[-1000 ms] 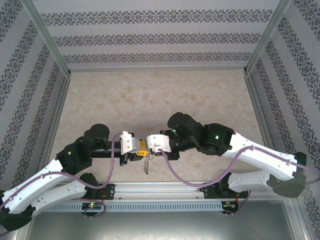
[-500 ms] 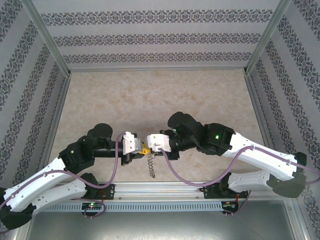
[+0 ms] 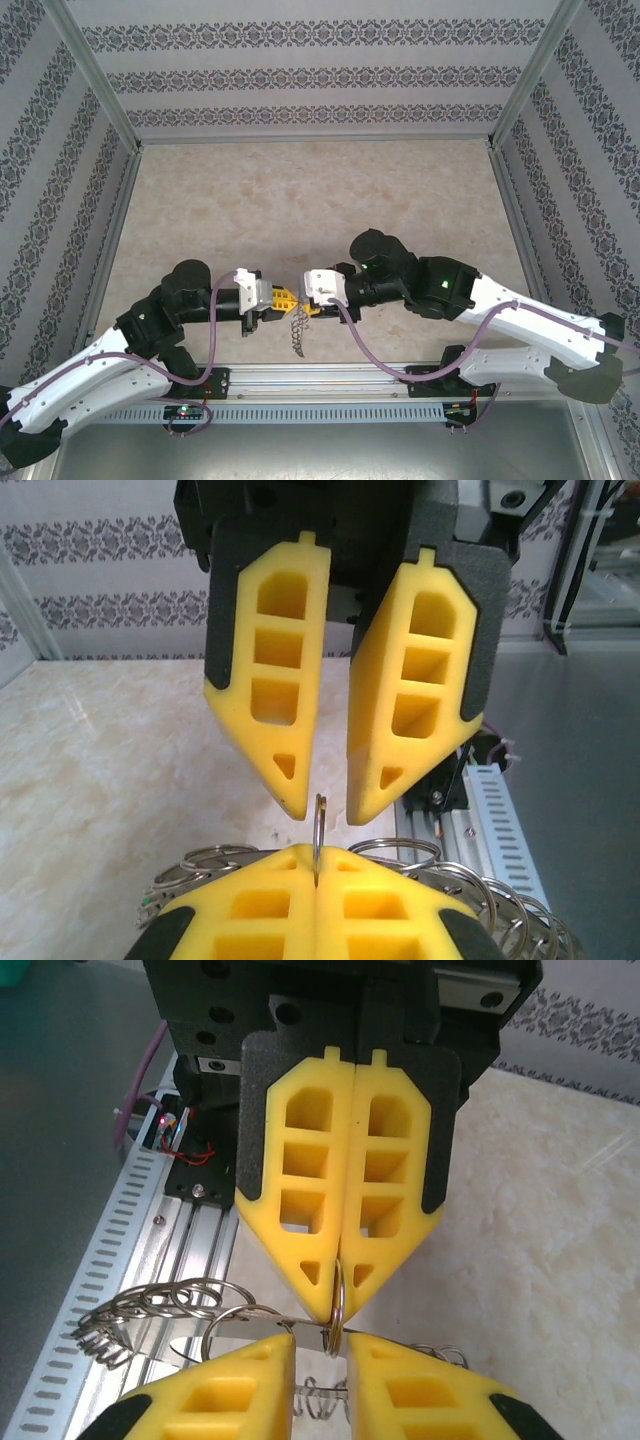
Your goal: Put the keys on the keyring
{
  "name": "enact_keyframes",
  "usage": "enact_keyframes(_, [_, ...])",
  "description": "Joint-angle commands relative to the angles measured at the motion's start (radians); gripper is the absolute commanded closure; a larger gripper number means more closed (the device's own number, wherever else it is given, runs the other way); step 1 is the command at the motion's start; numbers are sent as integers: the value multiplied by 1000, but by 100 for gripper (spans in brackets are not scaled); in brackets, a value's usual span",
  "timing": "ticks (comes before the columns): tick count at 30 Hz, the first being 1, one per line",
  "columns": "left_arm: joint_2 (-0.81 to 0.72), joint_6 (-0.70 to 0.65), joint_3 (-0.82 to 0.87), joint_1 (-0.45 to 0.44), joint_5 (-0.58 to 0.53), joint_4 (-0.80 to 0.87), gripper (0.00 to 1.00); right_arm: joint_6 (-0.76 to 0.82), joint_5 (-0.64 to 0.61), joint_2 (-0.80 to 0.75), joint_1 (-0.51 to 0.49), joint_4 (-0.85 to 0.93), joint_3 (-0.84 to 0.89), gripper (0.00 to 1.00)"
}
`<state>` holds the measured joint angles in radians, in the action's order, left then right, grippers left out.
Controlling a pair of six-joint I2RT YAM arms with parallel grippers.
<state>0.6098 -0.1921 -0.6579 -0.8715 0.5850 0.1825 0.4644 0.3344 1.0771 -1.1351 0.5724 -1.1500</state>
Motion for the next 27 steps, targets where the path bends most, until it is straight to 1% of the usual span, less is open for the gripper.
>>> enact_keyframes(1, [-16, 66, 16, -11, 61, -166, 100, -40, 44, -40, -3, -107, 38, 82])
enact_keyframes(8, [-21, 78, 28, -11, 93, -191, 100, -60, 54, -36, 4, -144, 51, 85])
enact_keyframes(12, [-28, 83, 35, -11, 96, -199, 100, -61, 48, -28, 3, -148, 50, 89])
enact_keyframes(13, [-33, 85, 38, -11, 96, -204, 100, -61, 44, -29, 3, -148, 50, 88])
enact_keyframes(17, [-45, 96, 50, -11, 95, -222, 100, -68, 37, -39, 4, -156, 61, 80])
enact_keyframes(21, [-56, 107, 62, -11, 96, -243, 100, -83, 35, -48, 5, -164, 73, 79])
enact_keyframes(24, [-62, 120, 72, -11, 99, -268, 100, -89, 42, -55, 4, -169, 81, 84])
enact_keyframes(26, [-64, 124, 75, -11, 100, -274, 100, -88, 38, -59, 5, -171, 83, 89])
enact_keyframes(27, [-65, 126, 77, -11, 101, -278, 100, -89, 38, -59, 5, -172, 83, 89])
